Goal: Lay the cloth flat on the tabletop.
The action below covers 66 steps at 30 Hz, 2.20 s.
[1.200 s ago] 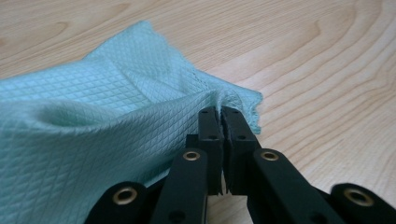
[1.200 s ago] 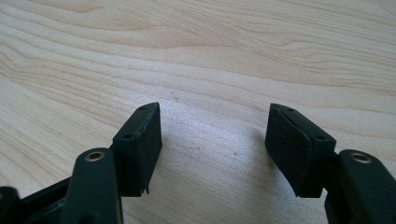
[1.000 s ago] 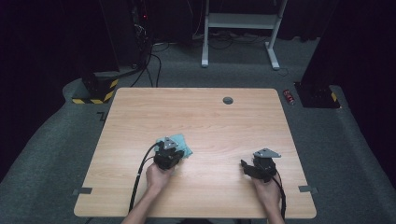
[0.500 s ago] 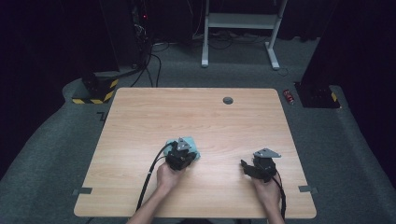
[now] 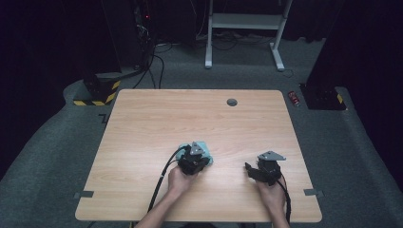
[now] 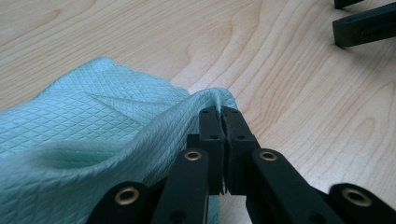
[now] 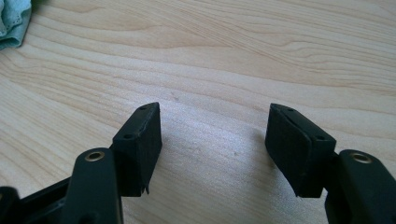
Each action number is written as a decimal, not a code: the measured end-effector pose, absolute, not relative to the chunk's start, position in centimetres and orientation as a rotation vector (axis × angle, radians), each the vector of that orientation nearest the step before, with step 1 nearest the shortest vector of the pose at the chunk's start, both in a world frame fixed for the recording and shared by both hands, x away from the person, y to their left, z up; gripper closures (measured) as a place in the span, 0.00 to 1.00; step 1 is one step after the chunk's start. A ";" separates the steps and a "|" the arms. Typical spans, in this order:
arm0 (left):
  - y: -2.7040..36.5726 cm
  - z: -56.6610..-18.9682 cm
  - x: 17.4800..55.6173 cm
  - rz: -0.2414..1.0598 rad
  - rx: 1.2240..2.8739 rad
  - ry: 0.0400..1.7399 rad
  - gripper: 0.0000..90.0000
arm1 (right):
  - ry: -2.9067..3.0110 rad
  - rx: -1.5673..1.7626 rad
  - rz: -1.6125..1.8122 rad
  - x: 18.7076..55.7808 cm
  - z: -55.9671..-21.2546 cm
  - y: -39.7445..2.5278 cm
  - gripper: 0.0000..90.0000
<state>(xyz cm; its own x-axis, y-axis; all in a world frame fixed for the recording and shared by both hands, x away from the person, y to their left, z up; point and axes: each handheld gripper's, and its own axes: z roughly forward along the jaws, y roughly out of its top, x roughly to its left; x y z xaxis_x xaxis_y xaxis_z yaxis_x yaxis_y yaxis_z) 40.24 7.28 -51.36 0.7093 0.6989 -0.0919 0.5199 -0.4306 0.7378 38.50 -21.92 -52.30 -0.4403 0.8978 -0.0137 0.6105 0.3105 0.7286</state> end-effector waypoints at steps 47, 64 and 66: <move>10.3 -51.2 35.8 0.416 2.130 1.020 0.67 | 2.452 0.953 1.176 37.0 -51.1 -11.6 0.70; 10.6 -51.0 36.3 0.415 2.126 1.007 0.86 | 2.418 1.013 1.012 38.1 -51.1 -10.9 1.00; 10.9 -51.0 36.1 0.404 2.114 1.003 0.84 | 2.433 1.026 1.018 37.9 -51.2 -11.9 1.00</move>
<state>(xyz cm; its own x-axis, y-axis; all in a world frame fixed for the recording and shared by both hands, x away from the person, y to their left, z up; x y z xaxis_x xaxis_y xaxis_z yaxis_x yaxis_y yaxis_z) 36.14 10.93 -50.96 0.6433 0.7649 -0.0328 0.5290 -0.4130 0.7413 37.87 -11.91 -51.24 -0.6951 0.7189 -0.0092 0.4982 0.4909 0.7147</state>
